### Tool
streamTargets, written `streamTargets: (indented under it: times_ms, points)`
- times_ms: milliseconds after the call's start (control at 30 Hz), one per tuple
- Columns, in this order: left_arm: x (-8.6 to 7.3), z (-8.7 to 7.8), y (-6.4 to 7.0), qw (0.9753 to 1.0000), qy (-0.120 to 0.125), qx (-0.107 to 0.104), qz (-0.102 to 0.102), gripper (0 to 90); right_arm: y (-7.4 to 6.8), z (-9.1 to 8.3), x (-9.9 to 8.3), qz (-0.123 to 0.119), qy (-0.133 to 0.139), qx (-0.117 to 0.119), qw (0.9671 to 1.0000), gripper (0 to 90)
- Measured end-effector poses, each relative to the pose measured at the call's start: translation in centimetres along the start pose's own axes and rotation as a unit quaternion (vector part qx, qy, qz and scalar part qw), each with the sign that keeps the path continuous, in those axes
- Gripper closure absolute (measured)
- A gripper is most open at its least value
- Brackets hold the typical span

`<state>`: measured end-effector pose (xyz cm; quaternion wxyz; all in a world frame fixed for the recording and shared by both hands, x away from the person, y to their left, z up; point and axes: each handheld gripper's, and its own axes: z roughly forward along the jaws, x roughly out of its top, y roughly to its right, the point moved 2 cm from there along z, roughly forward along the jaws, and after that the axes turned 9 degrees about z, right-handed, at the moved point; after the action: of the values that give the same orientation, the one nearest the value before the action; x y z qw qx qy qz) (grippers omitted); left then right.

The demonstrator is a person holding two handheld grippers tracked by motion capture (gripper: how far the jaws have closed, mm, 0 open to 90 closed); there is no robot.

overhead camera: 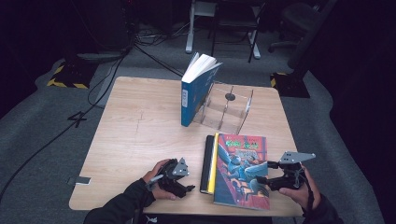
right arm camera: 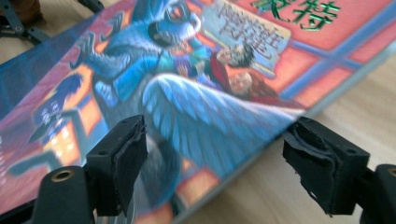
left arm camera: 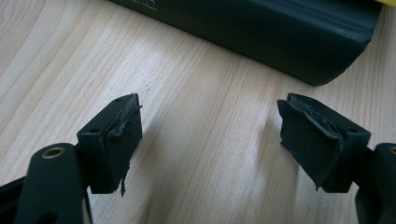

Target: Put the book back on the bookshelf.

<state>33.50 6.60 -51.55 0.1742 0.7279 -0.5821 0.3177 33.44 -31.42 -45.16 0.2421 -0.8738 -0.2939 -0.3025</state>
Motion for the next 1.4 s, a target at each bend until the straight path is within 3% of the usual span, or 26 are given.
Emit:
streamTargets:
  times_ms: [133,333,600,900,1033,1133,1267,1400]
  points:
    - [0.0,0.0,-0.1,1.0000,0.001,-0.003,0.001,21.3,0.1,0.0,-0.5,0.016,-0.041,0.036,0.9984,17.4]
    - [-0.1,0.1,-0.2,0.9999,0.005,-0.010,-0.001,20.6,0.4,0.4,-0.6,0.028,-0.054,0.055,0.9966,13.7]
    - [-0.1,0.2,-0.3,0.9999,0.008,-0.012,0.000,19.4,-0.2,0.1,-0.3,-0.002,-0.048,0.040,0.9980,14.3]
    - [-0.1,0.3,-0.4,0.9998,0.009,-0.015,-0.001,18.3,-0.7,-0.6,1.0,-0.035,-0.009,0.024,0.9991,24.2]
    - [-0.1,0.4,-0.5,0.9998,0.012,-0.016,0.001,18.0,-0.6,-0.3,1.7,-0.038,0.004,0.029,0.9988,24.7]
    - [-0.1,0.4,-0.5,0.9998,0.012,-0.017,0.001,17.8,0.0,0.8,2.4,-0.034,0.000,0.035,0.9988,24.8]
    - [0.0,0.4,-0.6,0.9998,0.012,-0.015,-0.001,17.8,1.0,2.4,3.4,-0.016,0.000,0.052,0.9985,32.5]
    - [0.0,0.5,-0.8,0.9998,0.013,-0.012,-0.004,17.7,1.7,2.9,4.2,-0.006,0.016,0.076,0.9970,54.3]
